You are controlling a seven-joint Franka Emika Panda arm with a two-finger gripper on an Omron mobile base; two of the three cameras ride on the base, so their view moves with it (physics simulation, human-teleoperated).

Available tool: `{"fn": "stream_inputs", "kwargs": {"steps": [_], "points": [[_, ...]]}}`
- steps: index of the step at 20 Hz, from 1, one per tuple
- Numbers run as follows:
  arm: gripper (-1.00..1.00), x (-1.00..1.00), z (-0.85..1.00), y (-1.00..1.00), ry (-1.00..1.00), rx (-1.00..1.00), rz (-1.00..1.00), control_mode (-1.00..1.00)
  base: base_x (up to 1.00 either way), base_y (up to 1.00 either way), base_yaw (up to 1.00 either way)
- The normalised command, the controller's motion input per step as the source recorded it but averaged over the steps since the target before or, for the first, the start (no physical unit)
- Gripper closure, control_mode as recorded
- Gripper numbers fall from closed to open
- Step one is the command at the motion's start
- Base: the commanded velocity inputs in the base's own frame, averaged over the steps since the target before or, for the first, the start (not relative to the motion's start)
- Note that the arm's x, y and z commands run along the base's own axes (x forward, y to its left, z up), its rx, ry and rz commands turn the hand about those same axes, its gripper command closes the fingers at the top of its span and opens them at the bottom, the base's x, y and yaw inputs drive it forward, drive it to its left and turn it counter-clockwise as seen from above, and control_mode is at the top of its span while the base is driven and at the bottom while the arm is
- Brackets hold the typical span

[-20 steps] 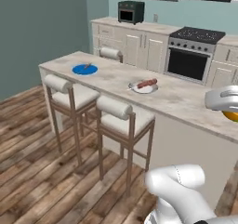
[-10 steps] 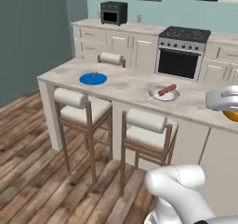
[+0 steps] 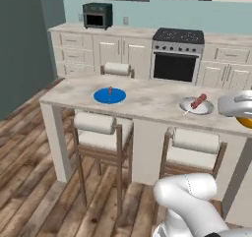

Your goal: Pick up the orange and tangerine from the fridge and place one fruit on each plate on the dining counter.

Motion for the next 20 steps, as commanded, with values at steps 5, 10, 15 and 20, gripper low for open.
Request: {"fn": "stream_inputs", "kwargs": {"steps": [5,10,15,20], "points": [[1.0,0.0,0.0,0.0,0.0,0.0,0.0,1.0,0.47,1.0,-0.39],[1.0,0.0,0.0,0.0,0.0,0.0,0.0,1.0,0.76,0.93,-0.44],[1.0,0.0,0.0,0.0,0.0,0.0,0.0,1.0,0.86,0.78,-0.51],[1.0,0.0,0.0,0.0,0.0,0.0,0.0,1.0,0.78,0.68,-0.51]]}}
